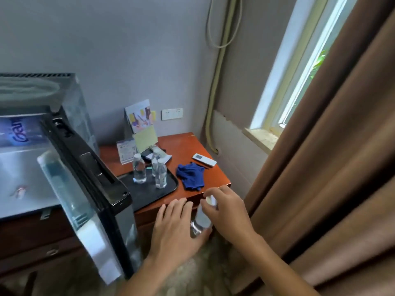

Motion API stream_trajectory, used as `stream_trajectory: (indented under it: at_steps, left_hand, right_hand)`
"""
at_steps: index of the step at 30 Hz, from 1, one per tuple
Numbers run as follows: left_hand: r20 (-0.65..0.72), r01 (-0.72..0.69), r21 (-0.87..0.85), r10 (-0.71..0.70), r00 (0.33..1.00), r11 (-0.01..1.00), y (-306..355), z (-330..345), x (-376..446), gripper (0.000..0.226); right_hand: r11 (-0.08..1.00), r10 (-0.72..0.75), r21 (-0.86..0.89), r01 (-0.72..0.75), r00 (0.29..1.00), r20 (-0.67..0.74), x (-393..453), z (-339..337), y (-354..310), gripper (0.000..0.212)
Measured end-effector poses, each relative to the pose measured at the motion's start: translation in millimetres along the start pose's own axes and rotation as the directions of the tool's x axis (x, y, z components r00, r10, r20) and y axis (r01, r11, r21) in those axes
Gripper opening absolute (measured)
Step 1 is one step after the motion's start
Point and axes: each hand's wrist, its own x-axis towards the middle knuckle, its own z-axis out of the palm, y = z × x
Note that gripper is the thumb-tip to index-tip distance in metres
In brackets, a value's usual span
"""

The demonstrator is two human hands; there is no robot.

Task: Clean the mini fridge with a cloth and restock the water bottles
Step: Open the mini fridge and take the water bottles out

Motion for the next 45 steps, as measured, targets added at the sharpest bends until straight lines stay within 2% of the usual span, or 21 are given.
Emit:
stream_trajectory:
  at_steps: [3, 8, 11, 13, 17, 22, 24, 26, 31, 34, 38, 43, 45]
  left_hand:
    - [-0.033, 0.077, 0.025, -0.076, 0.997, 0.997, -11.6, 4.4, 4.1, 0.081]
    - [0.008, 0.251, 0.056, -0.252, 0.968, 0.966, -32.8, 7.5, 22.8, 0.076]
    - [-0.041, 0.328, 0.09, -0.326, 0.944, 0.94, -38.6, 14.9, 35.4, 0.073]
    - [-0.022, 0.36, 0.071, -0.359, 0.933, 0.93, -40.6, 11.7, 48.3, 0.076]
    - [-0.019, 0.474, 0.137, -0.476, 0.879, 0.87, -50.0, 13.1, 77.8, 0.078]
    - [0.007, 0.577, 0.142, -0.583, 0.812, 0.805, -66.5, 13.4, 105.9, 0.081]
    - [-0.026, 0.62, 0.203, -0.628, 0.777, 0.758, -75.0, 19.8, 107.8, 0.08]
    - [0.026, 0.644, 0.201, -0.661, 0.75, 0.738, -77.3, 24.6, 105.6, 0.076]
    - [-0.023, 0.716, 0.222, -0.73, 0.683, 0.662, -83.7, 30.1, 96.9, 0.074]
    - [-0.024, 0.73, 0.253, -0.751, 0.66, 0.634, -80.4, 31.1, 91.6, 0.075]
    - [0.025, 0.704, 0.236, -0.728, 0.685, 0.67, -70.8, 24.6, 86.6, 0.075]
    - [0.008, 0.688, 0.159, -0.698, 0.716, 0.708, -51.7, 11.7, 63.9, 0.079]
    - [0.007, 0.66, 0.12, -0.666, 0.746, 0.741, -39.3, 1.4, 52.6, 0.081]
  right_hand:
    - [0.999, -0.026, 0.029, 0.026, 0.999, 0.021, 38.2, 20.0, 9.1, 0.022]
    - [0.994, -0.105, 0.051, 0.098, 0.978, 0.181, 114.5, 59.8, 2.6, 0.028]
    - [0.988, -0.154, 0.065, 0.142, 0.952, 0.265, 162.4, 95.0, -1.7, 0.026]
    - [0.983, -0.184, 0.066, 0.172, 0.929, 0.321, 194.7, 121.4, -4.9, 0.023]
    - [0.963, -0.257, 0.043, 0.267, 0.856, 0.449, 248.4, 173.4, -8.7, 0.022]
    - [0.943, -0.3, 0.059, 0.328, 0.758, 0.579, 291.7, 231.1, -15.5, 0.021]
    - [0.927, -0.307, 0.029, 0.374, 0.712, 0.632, 302.5, 247.9, -17.5, 0.023]
    - [0.918, -0.314, 0.027, 0.397, 0.68, 0.663, 309.9, 264.0, -15.7, 0.025]
    - [0.91, -0.332, 0.046, 0.413, 0.656, 0.678, 315.1, 286.1, -19.8, 0.022]
    - [0.91, -0.299, 0.001, 0.415, 0.655, 0.694, 310.8, 283.8, -22.0, 0.031]
    - [0.911, -0.327, -0.028, 0.411, 0.762, 0.559, 291.1, 265.9, -22.5, 0.04]
    - [0.851, -0.502, 0.126, 0.511, 0.717, 0.485, 233.7, 230.3, -24.3, 0.044]
    - [0.842, -0.532, 0.179, 0.509, 0.725, 0.438, 208.7, 206.8, -31.4, 0.042]
